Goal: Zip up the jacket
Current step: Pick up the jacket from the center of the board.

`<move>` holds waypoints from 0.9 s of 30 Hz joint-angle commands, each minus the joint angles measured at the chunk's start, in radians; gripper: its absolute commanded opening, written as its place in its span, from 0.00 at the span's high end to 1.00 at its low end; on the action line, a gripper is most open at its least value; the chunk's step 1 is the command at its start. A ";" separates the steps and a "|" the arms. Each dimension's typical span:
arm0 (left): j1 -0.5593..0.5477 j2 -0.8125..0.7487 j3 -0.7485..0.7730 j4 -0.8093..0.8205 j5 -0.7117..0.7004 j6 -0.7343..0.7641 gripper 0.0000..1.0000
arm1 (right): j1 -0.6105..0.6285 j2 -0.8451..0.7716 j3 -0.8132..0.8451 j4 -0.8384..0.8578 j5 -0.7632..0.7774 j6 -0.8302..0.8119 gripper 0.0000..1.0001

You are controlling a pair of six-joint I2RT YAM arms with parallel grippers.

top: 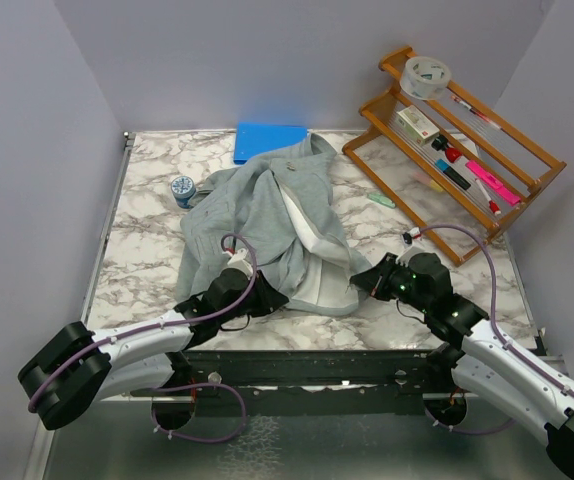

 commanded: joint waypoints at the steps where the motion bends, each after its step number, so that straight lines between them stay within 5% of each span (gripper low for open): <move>1: 0.013 -0.012 -0.017 -0.009 -0.048 0.002 0.85 | -0.003 -0.001 0.000 -0.014 0.004 -0.016 1.00; 17: 0.091 -0.177 0.033 -0.080 0.016 0.064 0.82 | -0.003 0.039 0.135 -0.158 0.185 -0.172 1.00; 19: 0.095 -0.196 0.035 -0.068 0.030 0.064 0.88 | -0.004 0.038 0.144 -0.157 0.186 -0.178 1.00; 21: 0.098 -0.206 0.042 -0.041 0.051 0.053 1.00 | -0.002 0.030 0.147 -0.123 0.148 -0.190 1.00; 27: 0.099 -0.218 0.145 0.094 0.128 0.021 1.00 | -0.003 0.030 0.169 0.155 -0.127 -0.212 1.00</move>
